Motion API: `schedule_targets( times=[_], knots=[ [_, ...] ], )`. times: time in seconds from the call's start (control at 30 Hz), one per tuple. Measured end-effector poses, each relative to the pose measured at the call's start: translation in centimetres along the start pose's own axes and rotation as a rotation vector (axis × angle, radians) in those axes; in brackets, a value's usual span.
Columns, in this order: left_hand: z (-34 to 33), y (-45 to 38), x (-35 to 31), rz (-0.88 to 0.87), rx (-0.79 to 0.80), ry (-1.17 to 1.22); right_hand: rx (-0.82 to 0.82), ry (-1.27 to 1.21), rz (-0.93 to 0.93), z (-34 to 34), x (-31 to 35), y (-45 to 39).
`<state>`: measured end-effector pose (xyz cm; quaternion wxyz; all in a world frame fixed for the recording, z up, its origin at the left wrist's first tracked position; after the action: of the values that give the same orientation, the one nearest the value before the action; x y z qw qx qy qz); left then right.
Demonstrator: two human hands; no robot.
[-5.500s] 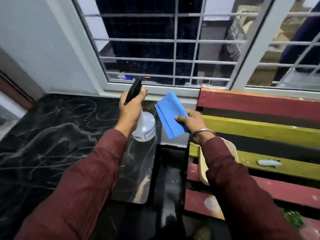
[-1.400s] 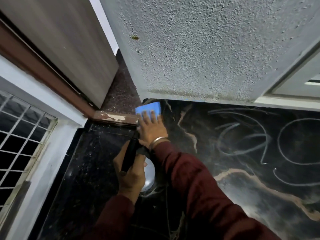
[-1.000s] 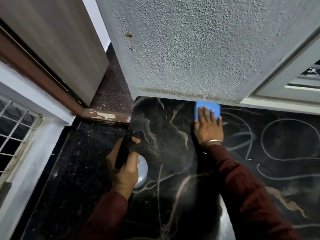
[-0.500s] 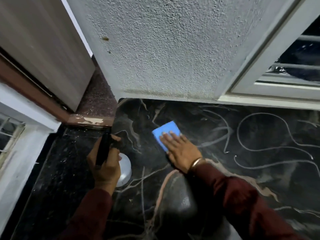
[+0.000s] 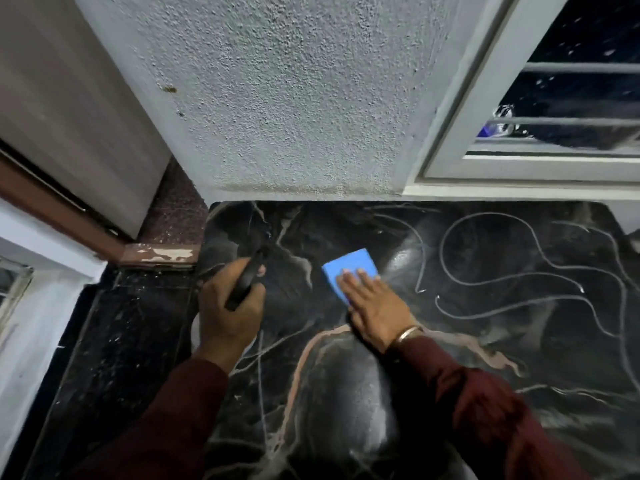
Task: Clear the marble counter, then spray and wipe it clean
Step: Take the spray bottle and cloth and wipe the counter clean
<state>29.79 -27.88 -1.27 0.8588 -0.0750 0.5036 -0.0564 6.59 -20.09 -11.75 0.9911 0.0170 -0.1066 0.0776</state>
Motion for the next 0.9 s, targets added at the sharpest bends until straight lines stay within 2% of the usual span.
schedule_targets(
  times=[0.03, 0.1, 0.17, 0.23, 0.3, 0.53, 0.7, 0.77, 0.9],
  knots=[
    [-1.0, 0.3, -1.4, -0.046, 0.041, -0.005, -0.102, 0.034, -0.170, 0.5, -3.5, 1.0],
    [-3.2, 1.0, -3.1, -0.120, 0.115, -0.065, -0.153, -0.022, -0.511, 2.2, -10.1, 3.2],
    [-5.0, 1.3, -3.8, -0.162, 0.182, -0.208, -0.124, -0.014, -0.661, 2.6, -12.0, 3.9],
    [-6.7, 2.1, -4.1, -0.087, 0.271, -0.369, -0.093, 0.002, -0.696, 1.9, -12.0, 4.0],
    [-7.6, 2.5, -4.2, 0.010, 0.302, -0.465, -0.078, -0.003, -0.703, 1.8, -12.0, 3.9],
    [-8.4, 2.3, -5.0, 0.128, 0.379, -0.524, -0.092, -0.049, -0.713, 1.9, -12.2, 3.7],
    [-7.6, 1.1, -3.9, 0.146, 0.319, -0.407, -0.088, -0.071, -0.775, 2.2, -10.2, -1.9],
    [-7.1, 0.4, -3.7, 0.139, 0.282, -0.344, -0.077, -0.048, -0.639, 1.5, -7.2, -5.8],
    [-6.4, -1.1, -4.0, 0.128, 0.225, -0.261, 0.043, -0.023, -0.214, -1.4, 3.6, -8.3]
  ],
)
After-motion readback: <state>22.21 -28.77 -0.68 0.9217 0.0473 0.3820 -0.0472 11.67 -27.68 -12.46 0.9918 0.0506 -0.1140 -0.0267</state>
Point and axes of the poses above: each hand's wrist, its own y-axis away from the middle knuckle, its own z-axis out of the back of the hand, x = y × z, the point moved 5 cm from there along -y, towards the middle knuckle, and after that the axes turned 5 degrees about -x, right-handed, at the moved point
